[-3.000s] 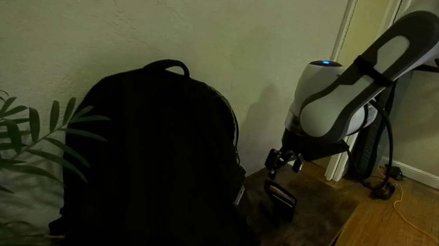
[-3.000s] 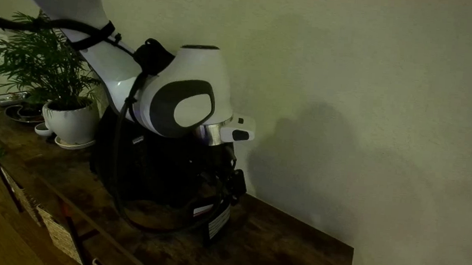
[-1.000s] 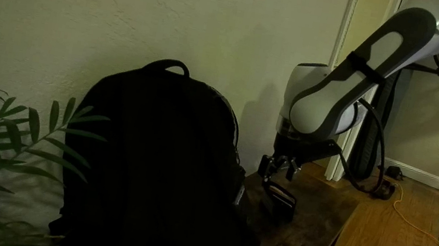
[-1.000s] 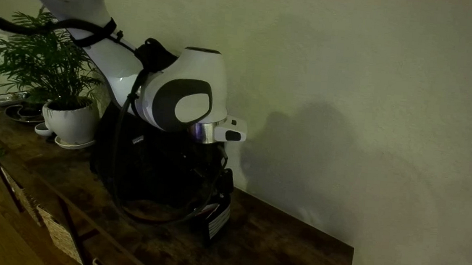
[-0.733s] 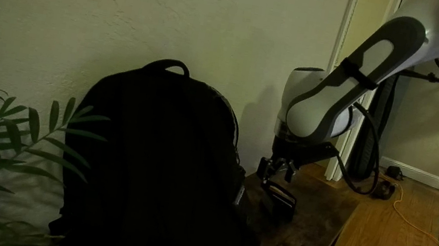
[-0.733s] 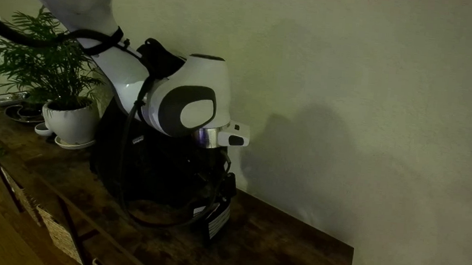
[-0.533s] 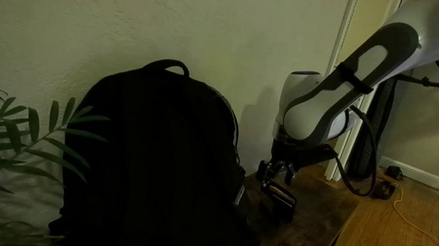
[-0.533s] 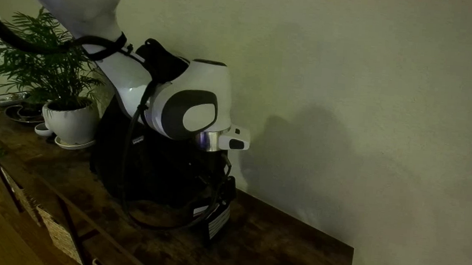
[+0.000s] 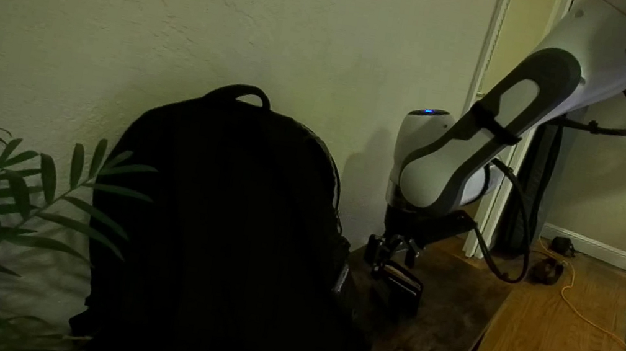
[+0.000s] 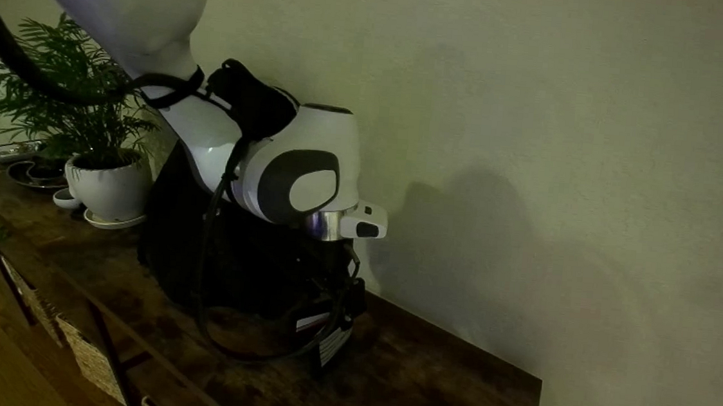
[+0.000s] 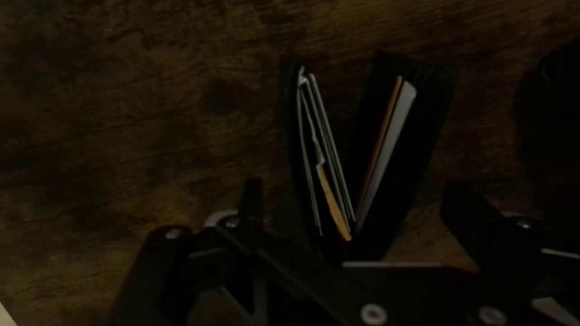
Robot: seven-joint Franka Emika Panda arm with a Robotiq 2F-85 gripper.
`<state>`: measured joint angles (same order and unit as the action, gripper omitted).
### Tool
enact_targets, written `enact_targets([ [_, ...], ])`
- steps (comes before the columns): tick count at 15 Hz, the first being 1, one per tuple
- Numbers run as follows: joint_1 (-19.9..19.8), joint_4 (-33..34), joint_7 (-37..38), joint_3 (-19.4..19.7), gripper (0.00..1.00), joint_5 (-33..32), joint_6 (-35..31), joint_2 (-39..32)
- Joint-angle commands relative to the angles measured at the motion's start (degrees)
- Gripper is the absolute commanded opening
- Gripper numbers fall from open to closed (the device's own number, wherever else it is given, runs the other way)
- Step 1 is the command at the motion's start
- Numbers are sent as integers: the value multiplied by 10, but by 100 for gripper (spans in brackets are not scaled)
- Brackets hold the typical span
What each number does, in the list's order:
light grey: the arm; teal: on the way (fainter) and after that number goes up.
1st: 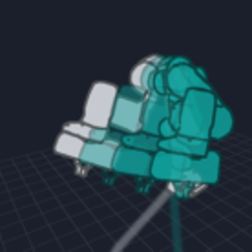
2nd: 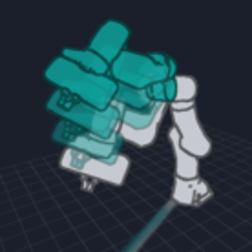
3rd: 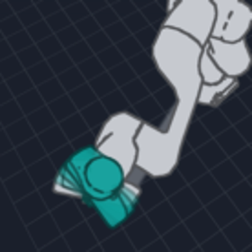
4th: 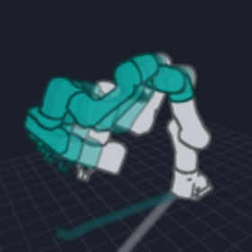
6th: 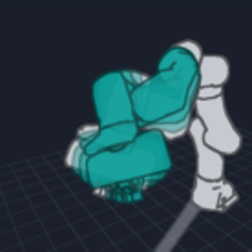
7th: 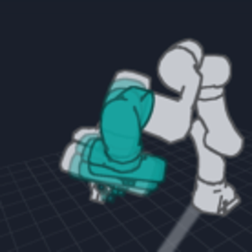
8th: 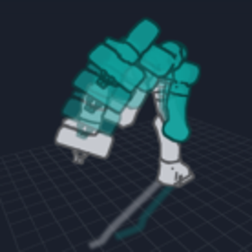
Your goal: Pick up the wallet from the table and put it in the black bag.
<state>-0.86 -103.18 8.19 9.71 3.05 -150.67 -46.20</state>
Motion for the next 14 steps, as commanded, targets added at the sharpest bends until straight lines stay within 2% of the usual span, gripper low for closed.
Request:
enact_targets([
  [1, -7, 20, 5, 1, 100, -14, 19, -15],
  [10, -11, 31, -1, -4, 100, -12, 50, -19],
  [11, -8, 32, 5, -4, 100, -10, 22, -30],
  [14, -8, 35, 5, -4, 100, -10, 31, -29],
])
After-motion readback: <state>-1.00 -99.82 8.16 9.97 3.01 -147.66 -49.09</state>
